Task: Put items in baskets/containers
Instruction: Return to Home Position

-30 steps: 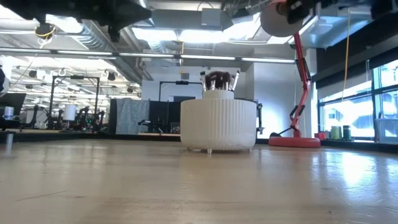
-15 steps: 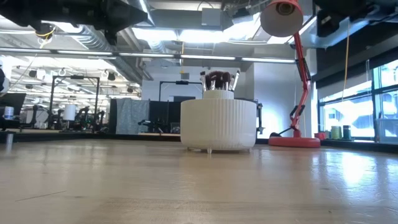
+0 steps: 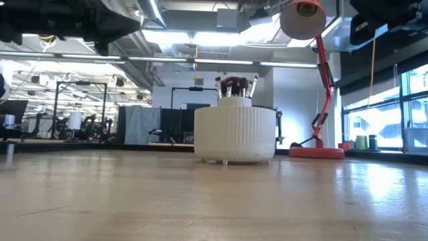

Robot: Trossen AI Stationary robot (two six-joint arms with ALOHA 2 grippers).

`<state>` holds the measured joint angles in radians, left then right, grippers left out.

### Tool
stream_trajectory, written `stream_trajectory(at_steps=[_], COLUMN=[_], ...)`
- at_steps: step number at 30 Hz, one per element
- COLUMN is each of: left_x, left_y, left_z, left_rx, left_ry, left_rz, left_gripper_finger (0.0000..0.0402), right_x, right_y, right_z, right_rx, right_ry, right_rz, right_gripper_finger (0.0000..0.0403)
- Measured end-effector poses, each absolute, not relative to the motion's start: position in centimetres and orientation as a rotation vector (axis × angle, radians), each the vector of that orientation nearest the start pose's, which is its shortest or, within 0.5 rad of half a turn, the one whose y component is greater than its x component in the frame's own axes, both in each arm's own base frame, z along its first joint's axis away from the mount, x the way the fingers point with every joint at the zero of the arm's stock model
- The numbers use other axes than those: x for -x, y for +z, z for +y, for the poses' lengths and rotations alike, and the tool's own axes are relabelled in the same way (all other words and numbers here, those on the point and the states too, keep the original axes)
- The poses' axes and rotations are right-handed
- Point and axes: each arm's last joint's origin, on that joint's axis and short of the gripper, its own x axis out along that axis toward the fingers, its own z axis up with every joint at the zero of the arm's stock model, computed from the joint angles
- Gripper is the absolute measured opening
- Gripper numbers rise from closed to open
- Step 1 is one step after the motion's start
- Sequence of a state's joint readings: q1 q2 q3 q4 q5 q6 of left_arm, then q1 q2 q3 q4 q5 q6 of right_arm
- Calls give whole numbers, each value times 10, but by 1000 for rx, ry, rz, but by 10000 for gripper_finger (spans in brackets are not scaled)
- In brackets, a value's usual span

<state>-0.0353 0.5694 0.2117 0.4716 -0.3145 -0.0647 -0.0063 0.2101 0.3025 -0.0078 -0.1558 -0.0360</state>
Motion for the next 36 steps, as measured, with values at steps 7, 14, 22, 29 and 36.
stream_trajectory(at_steps=[7, 14, 22, 29, 36], left_x=[-120, -102, -95, -94, -100], left_y=[229, 229, 223, 221, 189], left_z=[4, 5, 4, 4, 4], left_rx=[107, 134, 129, 120, 115], left_ry=[251, 249, 224, 223, 222], left_rz=[-176, -185, -132, -131, -149], left_gripper_finger=[2, 3, 6, 3, 5], right_x=[-92, -89, -94, -96, -99], right_y=[238, 227, 210, 205, 192], right_z=[5, 5, 3, 3, 3], right_rx=[57, 9, -12, -38, -77], right_ry=[169, 180, 122, 110, 115], right_rz=[-116, -143, -205, -186, -158], right_gripper_finger=[4, 5, 5, 6, 6])
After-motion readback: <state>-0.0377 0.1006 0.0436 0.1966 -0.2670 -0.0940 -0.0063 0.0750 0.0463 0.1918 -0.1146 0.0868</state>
